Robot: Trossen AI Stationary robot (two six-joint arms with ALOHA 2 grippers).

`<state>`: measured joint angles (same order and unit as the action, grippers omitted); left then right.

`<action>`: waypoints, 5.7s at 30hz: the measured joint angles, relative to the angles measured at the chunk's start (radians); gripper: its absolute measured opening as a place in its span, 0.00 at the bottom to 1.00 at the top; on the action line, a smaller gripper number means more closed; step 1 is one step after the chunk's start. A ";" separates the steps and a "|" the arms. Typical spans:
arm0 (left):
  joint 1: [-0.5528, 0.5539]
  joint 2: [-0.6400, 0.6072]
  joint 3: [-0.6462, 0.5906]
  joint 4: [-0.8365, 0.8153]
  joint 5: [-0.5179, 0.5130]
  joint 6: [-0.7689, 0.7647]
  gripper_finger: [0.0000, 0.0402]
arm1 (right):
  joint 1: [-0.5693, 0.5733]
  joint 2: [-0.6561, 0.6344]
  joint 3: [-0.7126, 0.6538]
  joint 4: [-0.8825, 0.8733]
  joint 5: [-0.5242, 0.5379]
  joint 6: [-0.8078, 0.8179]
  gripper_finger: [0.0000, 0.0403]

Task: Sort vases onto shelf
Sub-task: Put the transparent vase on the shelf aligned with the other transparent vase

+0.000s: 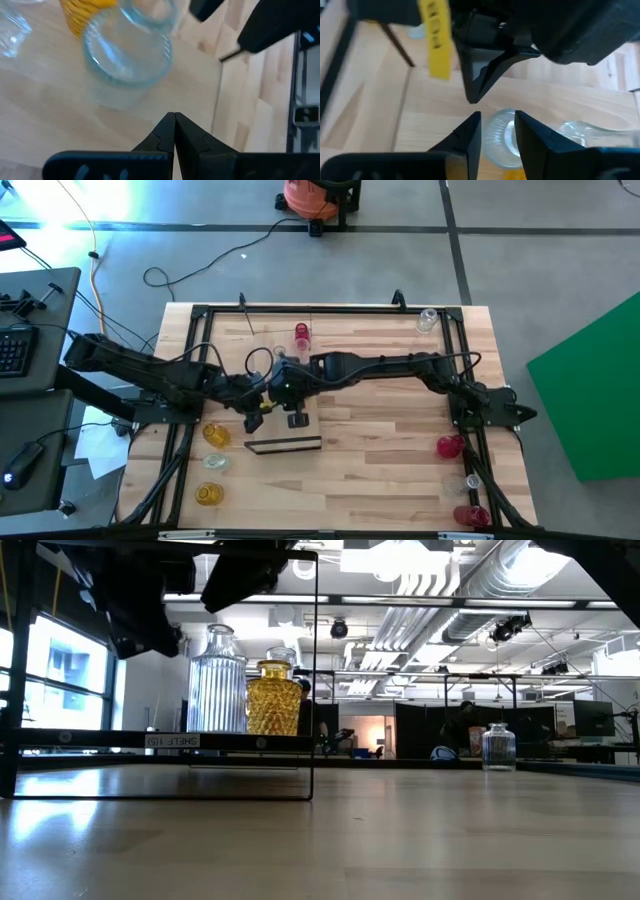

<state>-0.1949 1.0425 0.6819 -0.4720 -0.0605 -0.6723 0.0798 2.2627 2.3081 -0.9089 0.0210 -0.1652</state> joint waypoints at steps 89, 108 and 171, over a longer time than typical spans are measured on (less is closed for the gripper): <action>-0.015 -0.396 0.000 0.006 -0.207 0.135 0.00 | -0.070 0.083 0.001 0.066 -0.092 0.495 0.00; -0.015 -0.396 0.000 0.006 -0.208 0.126 0.00 | -0.127 0.083 0.001 0.179 -0.104 0.429 0.00; -0.015 -0.396 0.000 0.007 -0.238 0.127 0.00 | -0.141 0.080 -0.001 0.149 -0.261 0.410 0.00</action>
<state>-0.2098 0.6468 0.6815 -0.4652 -0.2989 -0.5453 -0.0610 2.3432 2.3070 -0.7597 -0.2395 0.2446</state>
